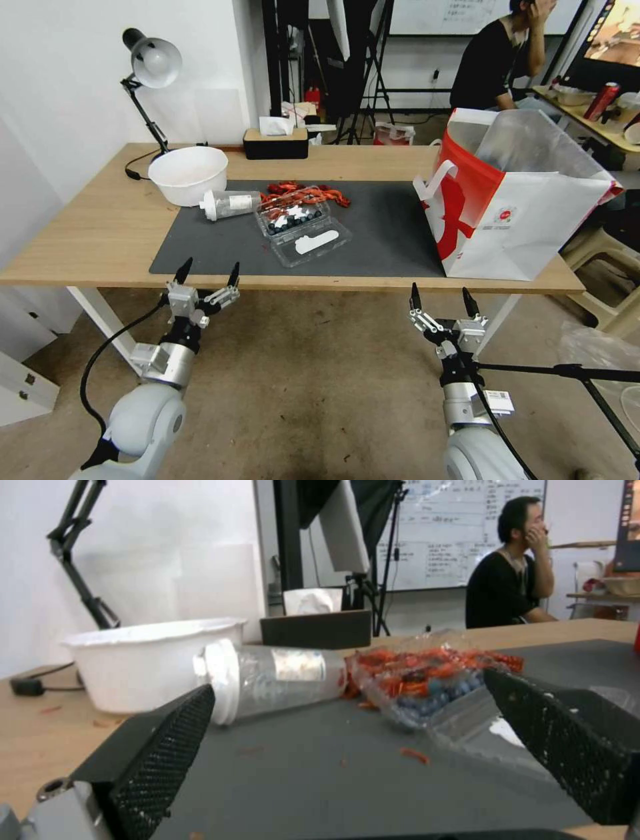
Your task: Pick up the trash from the table and place it into the takeout bag.
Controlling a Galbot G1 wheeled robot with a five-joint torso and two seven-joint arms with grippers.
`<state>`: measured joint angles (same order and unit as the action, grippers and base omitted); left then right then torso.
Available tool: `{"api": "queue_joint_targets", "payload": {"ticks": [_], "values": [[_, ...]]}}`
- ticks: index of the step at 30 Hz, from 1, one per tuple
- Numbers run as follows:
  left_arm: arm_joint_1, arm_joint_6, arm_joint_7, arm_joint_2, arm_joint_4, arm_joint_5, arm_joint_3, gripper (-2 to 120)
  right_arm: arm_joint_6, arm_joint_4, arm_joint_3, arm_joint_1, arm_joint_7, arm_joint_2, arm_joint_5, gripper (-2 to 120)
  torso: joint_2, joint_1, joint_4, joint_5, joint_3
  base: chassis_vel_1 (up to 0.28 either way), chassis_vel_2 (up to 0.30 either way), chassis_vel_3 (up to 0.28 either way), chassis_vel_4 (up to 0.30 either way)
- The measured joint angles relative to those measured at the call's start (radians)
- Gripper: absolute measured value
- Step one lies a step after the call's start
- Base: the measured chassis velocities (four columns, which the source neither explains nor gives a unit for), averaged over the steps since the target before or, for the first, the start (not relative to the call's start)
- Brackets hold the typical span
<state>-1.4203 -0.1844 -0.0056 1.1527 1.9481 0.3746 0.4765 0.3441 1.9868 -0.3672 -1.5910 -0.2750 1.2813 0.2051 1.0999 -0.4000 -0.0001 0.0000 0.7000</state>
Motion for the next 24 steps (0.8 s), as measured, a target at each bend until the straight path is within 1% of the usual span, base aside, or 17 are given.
{"api": "queue_joint_targets", "payload": {"ticks": [6,9,10,13,14,16,17,19,20,23,24], "values": [[0.05,0.016,0.002,-0.039,-0.011,0.003,-0.023,100,0.0,-0.007,0.005,0.009,0.001,-0.003,0.0,100,0.0,0.0,0.0001,-0.0001,0.0,0.0,0.0,0.0,0.0],[0.092,0.022,0.014,-0.077,-0.03,0.015,-0.05,100,-0.001,-0.012,0.01,0.015,0.002,-0.001,-0.002,100,0.0,0.0,0.0001,0.0,0.0,0.0,0.0,0.0,0.0],[0.092,0.022,0.014,-0.077,-0.03,0.015,-0.05,100,-0.001,-0.012,0.01,0.015,0.002,-0.001,-0.002,100,0.0,0.0,0.0001,0.0,0.0,0.0,0.0,0.0,0.0],[0.156,0.036,0.02,-0.127,-0.061,0.035,-0.093,100,-0.002,-0.016,0.012,0.016,0.002,0.005,-0.007,100,0.0,0.0,0.0001,-0.0001,0.0,0.0,0.0,0.0,0.0],[0.156,0.036,0.02,-0.127,-0.061,0.035,-0.093,100,-0.002,-0.016,0.012,0.016,0.002,0.005,-0.007,100,0.0,0.0,0.0001,-0.0001,0.0,0.0,0.0,0.0,0.0],[0.208,0.044,0.026,-0.158,-0.088,0.052,-0.116,100,-0.003,-0.016,0.013,0.016,0.003,0.009,-0.01,100,0.0,0.0,0.0001,-0.0002,0.0,0.0,0.0,0.0,0.0],[0.208,0.044,0.026,-0.158,-0.088,0.052,-0.116,100,-0.003,-0.016,0.013,0.016,0.003,0.009,-0.01,100,0.0,0.0,0.0001,-0.0002,0.0,0.0,0.0,0.0,0.0],[0.276,0.053,0.034,-0.192,-0.124,0.076,-0.142,100,-0.005,-0.016,0.012,0.016,0.003,0.011,-0.013,100,0.0,0.0,0.0,-0.0002,0.0,0.0,0.0,0.0,0.0],[0.276,0.053,0.034,-0.192,-0.124,0.076,-0.142,100,-0.005,-0.016,0.012,0.016,0.003,0.011,-0.013,100,0.0,0.0,0.0,-0.0002,0.0,0.0,0.0,0.0,0.0],[0.35,0.062,0.05,-0.232,-0.162,0.1,-0.168,100,-0.007,-0.015,0.012,0.016,0.003,0.014,-0.016,100,0.0,0.0,0.0,-0.0002,0.0,0.0,0.0,0.0,0.0],[0.35,0.062,0.05,-0.232,-0.162,0.1,-0.168,100,-0.007,-0.015,0.012,0.016,0.003,0.014,-0.016,100,0.0,0.0,0.0,-0.0002,0.0,0.0,0.0,0.0,0.0]]}}
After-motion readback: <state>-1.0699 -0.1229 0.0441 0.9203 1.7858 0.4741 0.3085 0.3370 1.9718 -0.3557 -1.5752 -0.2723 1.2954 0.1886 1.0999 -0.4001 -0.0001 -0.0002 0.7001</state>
